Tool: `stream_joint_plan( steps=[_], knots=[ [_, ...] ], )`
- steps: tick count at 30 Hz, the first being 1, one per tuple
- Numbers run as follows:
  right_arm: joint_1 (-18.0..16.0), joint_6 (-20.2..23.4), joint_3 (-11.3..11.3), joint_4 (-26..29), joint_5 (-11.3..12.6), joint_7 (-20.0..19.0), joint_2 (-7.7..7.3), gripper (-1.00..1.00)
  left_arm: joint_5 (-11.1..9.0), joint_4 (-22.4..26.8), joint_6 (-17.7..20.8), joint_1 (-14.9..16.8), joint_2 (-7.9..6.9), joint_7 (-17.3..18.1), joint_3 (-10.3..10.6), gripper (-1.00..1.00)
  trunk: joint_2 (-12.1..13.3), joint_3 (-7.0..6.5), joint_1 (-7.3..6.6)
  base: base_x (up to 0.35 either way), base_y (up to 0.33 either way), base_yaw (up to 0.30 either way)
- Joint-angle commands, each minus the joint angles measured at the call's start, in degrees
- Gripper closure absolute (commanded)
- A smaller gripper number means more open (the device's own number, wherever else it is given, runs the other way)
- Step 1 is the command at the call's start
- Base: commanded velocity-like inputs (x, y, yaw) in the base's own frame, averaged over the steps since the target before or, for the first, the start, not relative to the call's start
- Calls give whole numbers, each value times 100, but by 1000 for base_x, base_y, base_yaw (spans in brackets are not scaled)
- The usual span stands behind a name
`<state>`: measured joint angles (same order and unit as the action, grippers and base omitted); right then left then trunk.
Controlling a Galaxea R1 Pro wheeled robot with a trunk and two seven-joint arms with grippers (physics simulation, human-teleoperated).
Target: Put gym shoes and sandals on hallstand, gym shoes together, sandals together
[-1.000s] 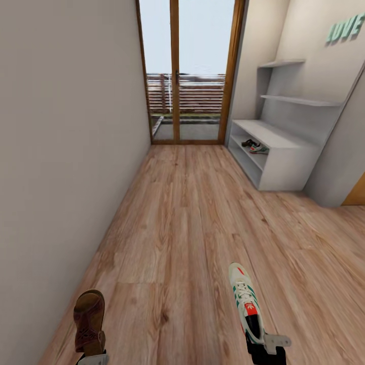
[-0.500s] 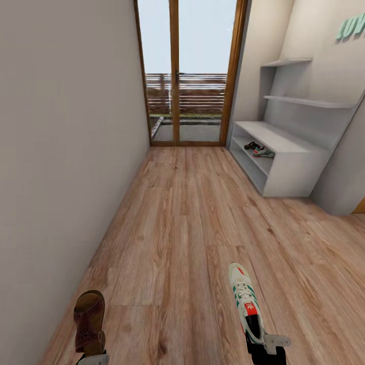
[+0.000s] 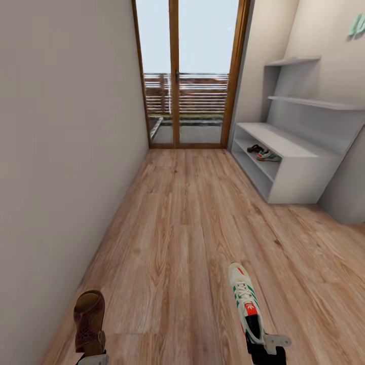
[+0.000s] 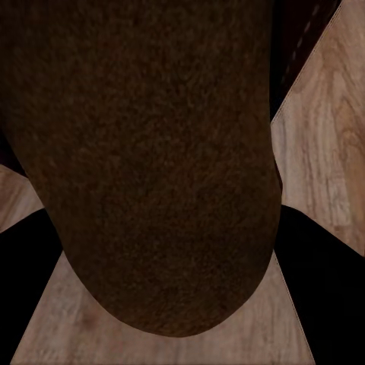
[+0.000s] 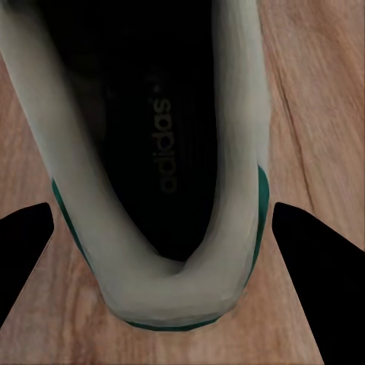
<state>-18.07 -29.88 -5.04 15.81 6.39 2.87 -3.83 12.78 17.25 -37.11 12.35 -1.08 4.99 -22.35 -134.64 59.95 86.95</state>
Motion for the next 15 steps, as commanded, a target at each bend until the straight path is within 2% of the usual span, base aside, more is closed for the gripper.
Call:
stream_joint_plan(
  steps=[1, 15],
  knots=[
    [-3, -18, -50, -2, 56, 21, -4, 100, 14, -2, -16, 5, 3, 54, -50, 100, -2, 5, 2, 337, 0, 0],
    [-3, -18, -50, 1, 56, 19, -4, 100, 14, 0, -16, 5, 3, 54, -49, 100, -2, 5, 2, 337, 0, 0]
  ],
)
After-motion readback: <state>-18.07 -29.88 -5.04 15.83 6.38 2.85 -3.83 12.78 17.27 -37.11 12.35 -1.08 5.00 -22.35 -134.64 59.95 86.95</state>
